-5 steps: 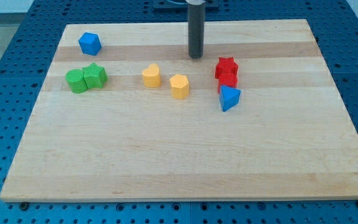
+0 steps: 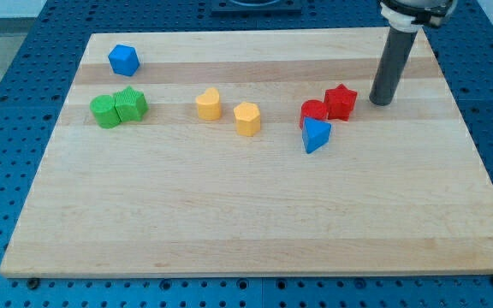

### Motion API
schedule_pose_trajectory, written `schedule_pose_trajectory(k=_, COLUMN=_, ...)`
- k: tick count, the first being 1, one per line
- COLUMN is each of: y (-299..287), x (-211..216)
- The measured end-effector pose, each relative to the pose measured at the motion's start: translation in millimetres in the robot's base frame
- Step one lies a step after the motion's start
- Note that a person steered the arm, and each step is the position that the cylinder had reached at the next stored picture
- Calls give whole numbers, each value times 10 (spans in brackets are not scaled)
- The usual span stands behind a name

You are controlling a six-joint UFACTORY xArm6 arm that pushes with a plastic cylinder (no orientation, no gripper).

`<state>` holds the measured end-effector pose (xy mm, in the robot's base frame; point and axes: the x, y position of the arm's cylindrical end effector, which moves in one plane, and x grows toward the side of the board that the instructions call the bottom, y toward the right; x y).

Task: Move the triangle to the top center of the board

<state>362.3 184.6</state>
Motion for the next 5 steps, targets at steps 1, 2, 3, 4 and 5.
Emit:
schedule_pose_trajectory(k=1, y=0, x=296)
schedule_pose_trajectory(k=2, y=-232, x=779)
schedule_pose_trajectory(k=3, y=-631, x=804)
schedule_pose_trajectory(k=4, y=-935, x=813)
schedule_pose_trajectory(k=5, y=-1188, x=813)
